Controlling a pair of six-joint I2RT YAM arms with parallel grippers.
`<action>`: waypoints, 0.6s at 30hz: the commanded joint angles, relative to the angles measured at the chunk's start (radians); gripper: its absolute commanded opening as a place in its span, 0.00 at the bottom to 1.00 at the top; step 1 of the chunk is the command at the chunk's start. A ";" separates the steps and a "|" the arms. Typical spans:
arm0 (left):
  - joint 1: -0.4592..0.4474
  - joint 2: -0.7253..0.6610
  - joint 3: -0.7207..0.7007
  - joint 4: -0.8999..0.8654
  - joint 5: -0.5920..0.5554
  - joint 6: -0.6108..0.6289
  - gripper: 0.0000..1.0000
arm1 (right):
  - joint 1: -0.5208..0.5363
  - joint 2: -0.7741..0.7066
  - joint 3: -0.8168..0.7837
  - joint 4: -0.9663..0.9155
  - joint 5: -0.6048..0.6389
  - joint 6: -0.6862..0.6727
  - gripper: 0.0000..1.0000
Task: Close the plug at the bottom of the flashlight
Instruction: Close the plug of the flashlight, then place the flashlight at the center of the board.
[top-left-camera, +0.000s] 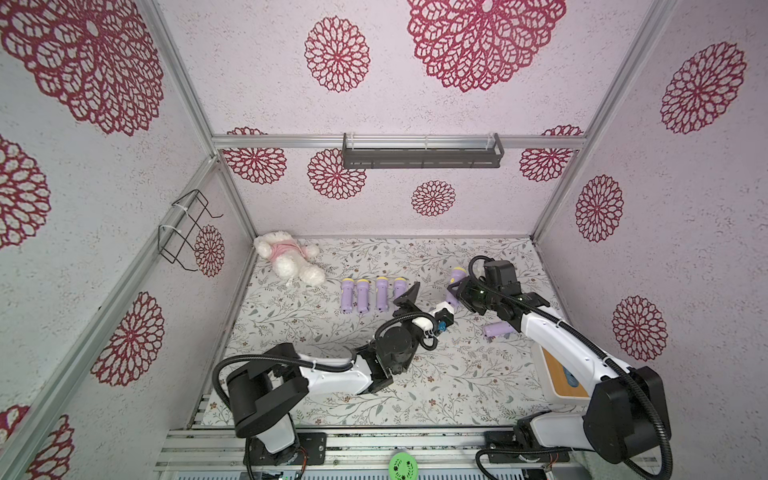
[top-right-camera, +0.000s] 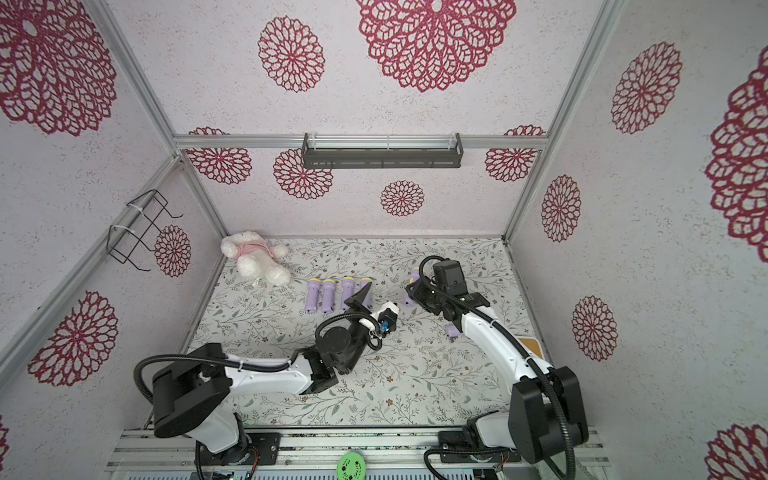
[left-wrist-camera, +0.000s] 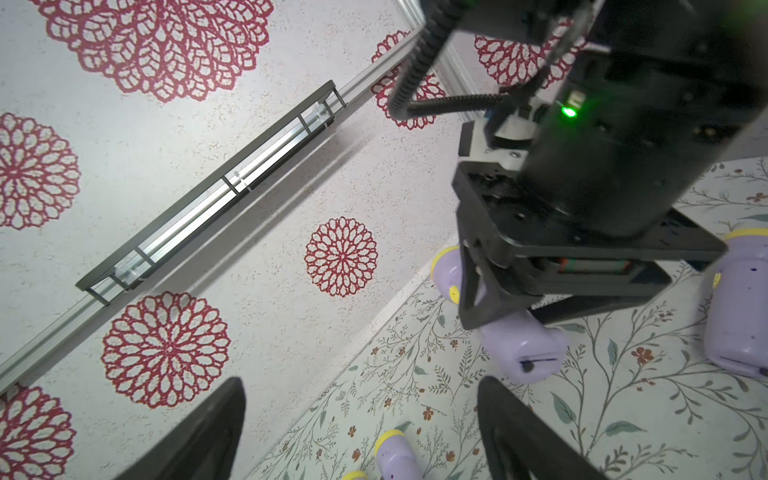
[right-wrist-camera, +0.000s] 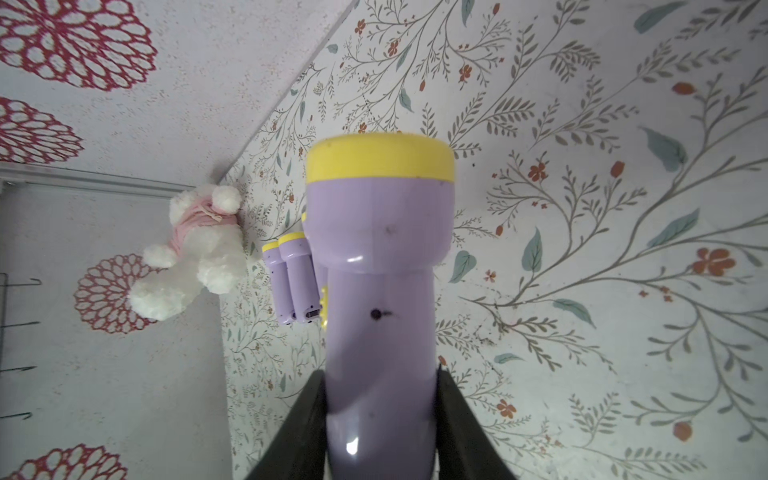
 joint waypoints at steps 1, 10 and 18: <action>0.061 -0.129 0.051 -0.278 0.008 -0.195 0.95 | 0.000 0.026 0.059 -0.002 0.031 -0.116 0.00; 0.261 -0.383 0.151 -0.756 0.132 -0.554 0.97 | 0.058 0.157 0.162 -0.036 0.104 -0.258 0.00; 0.398 -0.479 0.130 -0.957 0.064 -0.766 0.97 | 0.126 0.327 0.287 -0.068 0.131 -0.313 0.00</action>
